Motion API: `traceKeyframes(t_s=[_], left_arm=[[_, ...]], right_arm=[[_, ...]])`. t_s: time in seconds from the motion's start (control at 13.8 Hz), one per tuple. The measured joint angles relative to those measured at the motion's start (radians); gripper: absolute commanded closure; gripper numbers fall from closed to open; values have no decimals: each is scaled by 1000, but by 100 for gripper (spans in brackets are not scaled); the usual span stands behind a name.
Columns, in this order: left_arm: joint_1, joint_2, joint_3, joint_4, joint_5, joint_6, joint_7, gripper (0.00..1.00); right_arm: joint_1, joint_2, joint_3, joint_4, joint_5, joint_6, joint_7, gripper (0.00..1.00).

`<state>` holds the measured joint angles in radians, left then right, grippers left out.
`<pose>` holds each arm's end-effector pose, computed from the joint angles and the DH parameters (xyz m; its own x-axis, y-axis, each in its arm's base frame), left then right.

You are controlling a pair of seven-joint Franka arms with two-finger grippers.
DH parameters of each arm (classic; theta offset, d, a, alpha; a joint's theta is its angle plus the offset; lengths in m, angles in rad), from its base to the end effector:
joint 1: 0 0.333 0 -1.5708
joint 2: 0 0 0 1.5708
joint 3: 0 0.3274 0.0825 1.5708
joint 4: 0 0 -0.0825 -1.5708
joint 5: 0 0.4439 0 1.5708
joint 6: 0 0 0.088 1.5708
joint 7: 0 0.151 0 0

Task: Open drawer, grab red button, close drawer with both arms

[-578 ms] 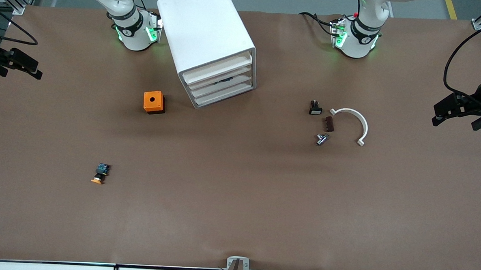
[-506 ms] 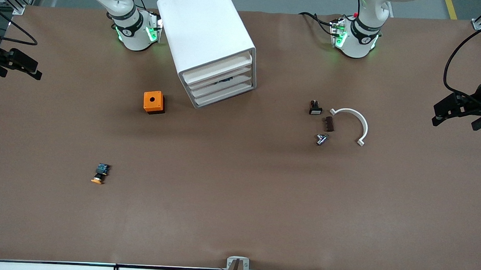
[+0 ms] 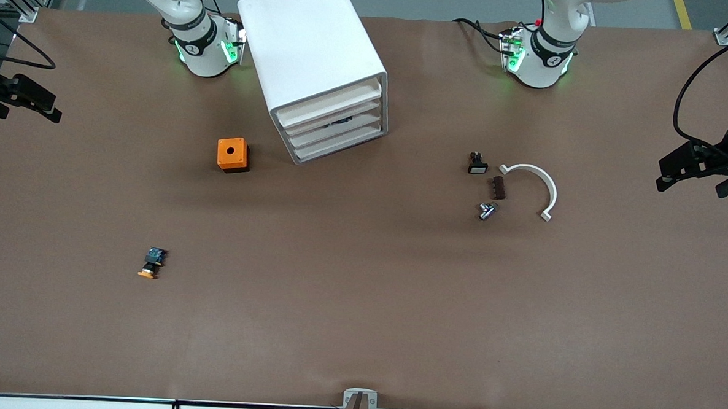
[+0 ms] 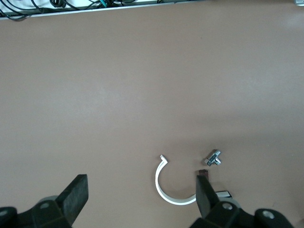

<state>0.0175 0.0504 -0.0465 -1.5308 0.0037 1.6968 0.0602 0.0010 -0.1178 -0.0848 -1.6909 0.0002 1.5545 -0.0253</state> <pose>0.6482 -0.0176 0.5939 0.9894 -0.0890 0.1151 -0.0887 -0.9960 -0.0083 0.5706 -0.0502 0.5964 0.9982 -0.0577 -0.0188 -0.0579 -0.9983 -0.0106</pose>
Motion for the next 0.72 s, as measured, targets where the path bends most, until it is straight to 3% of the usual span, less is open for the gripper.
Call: traceKeyframes(t_s=[0.29, 0.72], left_arm=[[36, 49, 1, -5, 0, -2, 0, 0], [25, 221, -8, -14, -1, -2, 0, 0]], right_arm=[[0, -2, 1, 0, 0, 2, 0, 0], [0, -3, 2, 1, 0, 3, 0, 0]])
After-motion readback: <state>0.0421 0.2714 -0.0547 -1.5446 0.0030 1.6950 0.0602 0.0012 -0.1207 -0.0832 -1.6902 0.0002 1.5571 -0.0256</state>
